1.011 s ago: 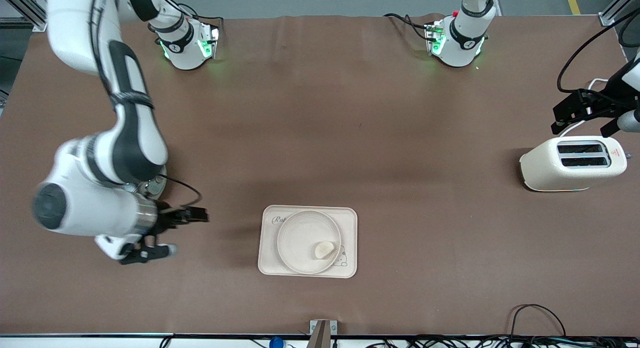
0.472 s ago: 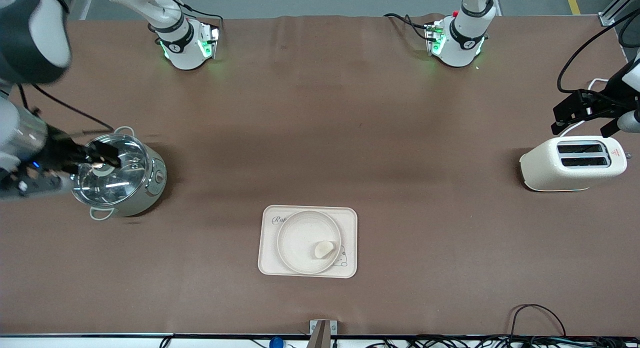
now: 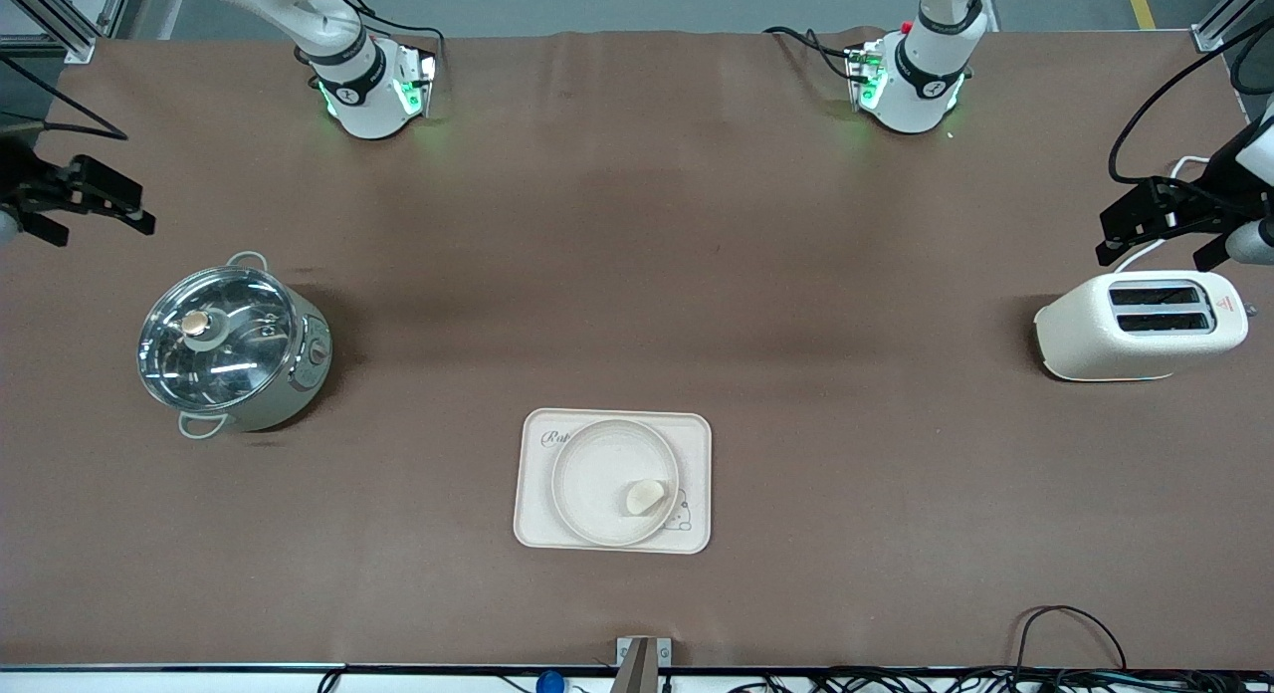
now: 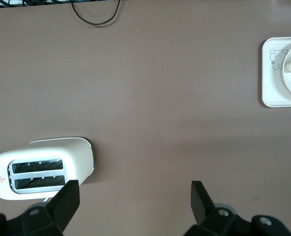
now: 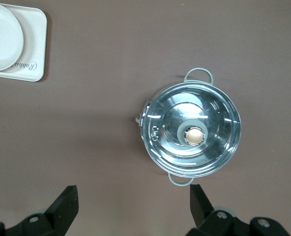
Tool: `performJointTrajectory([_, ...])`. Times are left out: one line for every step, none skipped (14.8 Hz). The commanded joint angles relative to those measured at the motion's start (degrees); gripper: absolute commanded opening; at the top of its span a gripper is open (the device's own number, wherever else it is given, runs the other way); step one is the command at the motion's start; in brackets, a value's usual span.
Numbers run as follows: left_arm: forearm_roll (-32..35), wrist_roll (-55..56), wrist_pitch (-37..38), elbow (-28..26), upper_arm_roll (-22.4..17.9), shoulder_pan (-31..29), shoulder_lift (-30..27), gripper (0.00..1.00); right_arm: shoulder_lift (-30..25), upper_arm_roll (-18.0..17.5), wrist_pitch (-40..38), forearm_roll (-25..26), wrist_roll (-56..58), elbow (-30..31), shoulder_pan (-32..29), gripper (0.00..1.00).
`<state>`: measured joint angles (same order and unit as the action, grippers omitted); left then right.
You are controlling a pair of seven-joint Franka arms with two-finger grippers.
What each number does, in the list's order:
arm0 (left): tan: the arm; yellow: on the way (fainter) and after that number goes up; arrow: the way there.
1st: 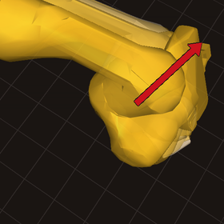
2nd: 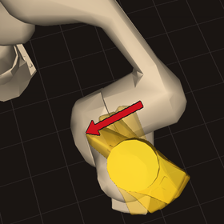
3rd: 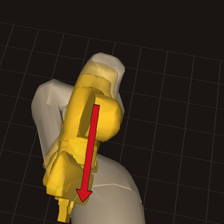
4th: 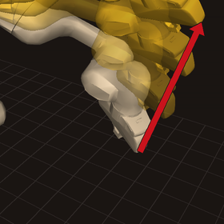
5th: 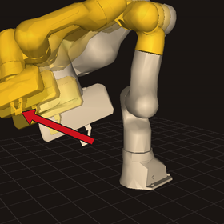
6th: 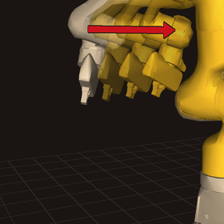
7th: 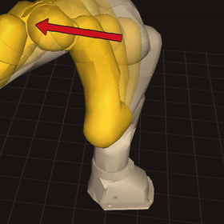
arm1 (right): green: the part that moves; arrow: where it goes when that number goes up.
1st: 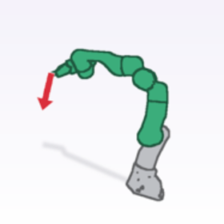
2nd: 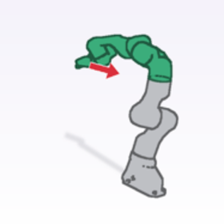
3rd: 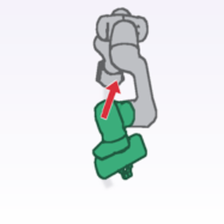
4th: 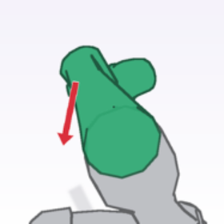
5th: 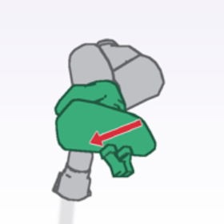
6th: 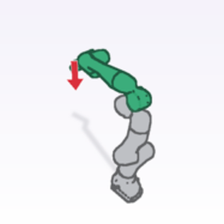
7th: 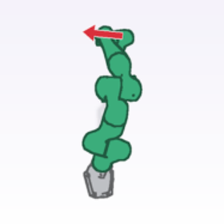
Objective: Place bun in plate and plate on tray
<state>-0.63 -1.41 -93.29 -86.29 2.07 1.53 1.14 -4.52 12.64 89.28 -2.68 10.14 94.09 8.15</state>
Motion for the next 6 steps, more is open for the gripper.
performJointTrajectory([0.81,0.44,1.09,0.68,0.31,-0.21,0.00,1.00,-5.06,-0.52,2.31,0.92,0.94,6.37,-0.85,1.00])
performJointTrajectory([0.81,0.44,1.09,0.68,0.31,-0.21,0.09,1.00,-4.80,-0.60,2.30,1.09,1.20,5.93,-0.85,1.00])
performJointTrajectory([0.81,0.36,1.09,0.68,0.22,-0.21,0.09,1.00,-4.53,-0.52,1.87,1.35,1.38,5.41,-0.68,1.00])
performJointTrajectory([0.81,0.01,1.09,0.68,0.22,-0.21,0.09,1.00,-4.18,-0.60,1.60,1.44,1.38,5.14,-0.77,1.00])
performJointTrajectory([0.89,0.35,1.09,0.95,0.22,-0.21,0.09,1.00,-3.66,-0.60,1.60,1.53,1.38,4.70,-0.42,1.00])
performJointTrajectory([1.07,0.53,1.09,1.12,0.22,-0.21,0.09,1.00,-3.48,-0.69,1.60,1.53,1.29,4.53,-0.41,1.00])
